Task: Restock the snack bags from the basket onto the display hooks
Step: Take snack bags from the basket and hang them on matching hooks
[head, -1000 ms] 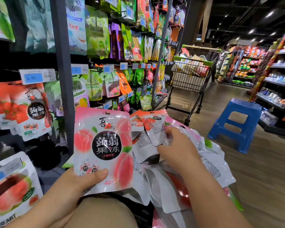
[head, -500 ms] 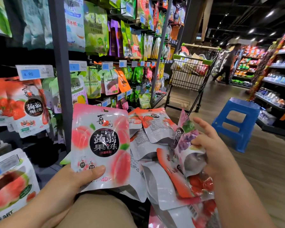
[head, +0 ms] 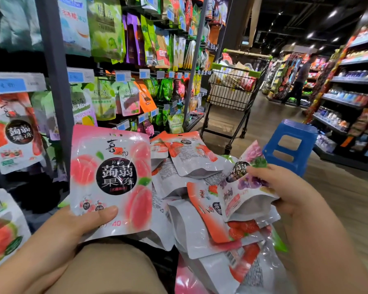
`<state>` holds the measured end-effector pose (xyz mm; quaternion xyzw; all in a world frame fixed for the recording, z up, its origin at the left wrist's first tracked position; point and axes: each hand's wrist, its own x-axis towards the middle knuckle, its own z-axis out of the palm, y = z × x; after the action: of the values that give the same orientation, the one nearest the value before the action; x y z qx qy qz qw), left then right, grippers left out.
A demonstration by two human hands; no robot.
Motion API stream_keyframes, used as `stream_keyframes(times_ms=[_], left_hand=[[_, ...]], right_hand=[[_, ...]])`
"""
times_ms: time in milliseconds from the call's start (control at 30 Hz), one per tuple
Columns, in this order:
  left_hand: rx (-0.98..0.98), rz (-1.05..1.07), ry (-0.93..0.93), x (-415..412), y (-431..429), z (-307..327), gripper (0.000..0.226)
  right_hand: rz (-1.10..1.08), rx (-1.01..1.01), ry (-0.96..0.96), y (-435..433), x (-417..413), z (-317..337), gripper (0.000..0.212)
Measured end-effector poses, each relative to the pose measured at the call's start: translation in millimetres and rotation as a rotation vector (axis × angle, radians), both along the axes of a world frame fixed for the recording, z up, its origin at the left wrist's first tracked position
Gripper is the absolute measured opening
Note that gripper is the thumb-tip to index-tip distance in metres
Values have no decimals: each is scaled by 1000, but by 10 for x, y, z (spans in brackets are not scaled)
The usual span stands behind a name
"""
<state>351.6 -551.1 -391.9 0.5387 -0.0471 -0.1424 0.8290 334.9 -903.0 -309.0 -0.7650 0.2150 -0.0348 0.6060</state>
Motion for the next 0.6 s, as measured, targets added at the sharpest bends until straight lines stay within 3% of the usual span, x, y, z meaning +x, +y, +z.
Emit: stream_keyframes(times_ms=[133, 200, 267, 367, 500, 600], left_hand=[[2, -11, 0, -11, -10, 2, 46], [18, -25, -6, -1, 8, -9, 64], [47, -22, 0, -1, 19, -17, 77], [32, -13, 9, -13, 15, 7, 57], [38, -12, 17, -19, 33, 23, 73], [32, -2, 51, -34, 37, 55, 88]], right_hand=[[-42, -65, -50, -66, -31, -67, 9], [-76, -82, -84, -89, -53, -100, 11], [-98, -26, -130, -99, -96, -129, 13], [-127, 123, -251, -96, -191, -150, 16], [-107, 258, -406, -68, -247, -128, 21], [-49, 285, -498, 50, -207, -115, 13]])
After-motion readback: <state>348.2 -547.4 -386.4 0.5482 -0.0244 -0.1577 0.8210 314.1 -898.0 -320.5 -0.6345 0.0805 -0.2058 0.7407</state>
